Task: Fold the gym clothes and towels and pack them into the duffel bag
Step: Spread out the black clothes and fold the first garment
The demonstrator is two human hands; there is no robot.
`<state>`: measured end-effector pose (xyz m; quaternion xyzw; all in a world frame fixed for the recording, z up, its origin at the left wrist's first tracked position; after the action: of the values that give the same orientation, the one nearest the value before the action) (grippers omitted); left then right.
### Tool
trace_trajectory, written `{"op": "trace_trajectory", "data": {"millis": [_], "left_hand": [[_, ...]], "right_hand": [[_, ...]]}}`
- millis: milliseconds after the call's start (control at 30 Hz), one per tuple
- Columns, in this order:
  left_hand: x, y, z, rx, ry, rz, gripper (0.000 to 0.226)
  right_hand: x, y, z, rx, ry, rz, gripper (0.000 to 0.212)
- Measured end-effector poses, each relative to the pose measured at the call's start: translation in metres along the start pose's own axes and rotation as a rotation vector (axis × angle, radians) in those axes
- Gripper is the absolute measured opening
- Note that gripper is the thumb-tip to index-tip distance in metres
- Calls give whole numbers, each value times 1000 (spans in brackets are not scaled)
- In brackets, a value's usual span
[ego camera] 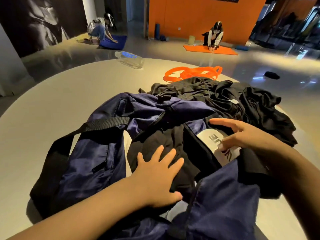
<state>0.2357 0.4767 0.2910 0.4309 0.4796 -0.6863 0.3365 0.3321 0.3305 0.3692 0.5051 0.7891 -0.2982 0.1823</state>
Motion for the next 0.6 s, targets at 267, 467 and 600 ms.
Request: {"op": "trace_trajectory", "data": {"millis": [267, 467, 600], "left_hand": [[-41, 13, -4, 73, 308, 48, 50], [-44, 32, 3, 112, 374, 165, 46], [-23, 23, 7, 227, 291, -20, 62]], "right_hand": [[-17, -33, -3, -44, 48, -80, 70], [-26, -32, -6, -54, 27, -57, 72], [-44, -38, 3, -50, 30, 47, 69]]}}
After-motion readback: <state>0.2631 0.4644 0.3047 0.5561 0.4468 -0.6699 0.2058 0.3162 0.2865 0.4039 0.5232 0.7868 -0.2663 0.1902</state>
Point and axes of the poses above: each hand's wrist, its own y-axis towards the middle knuckle, its own x-axis out of the palm, z = x × y, the point moved 10 cm from there along y, towards the middle knuckle, and after that the axes turned 3 degrees about -y, right-handed, at the moved point
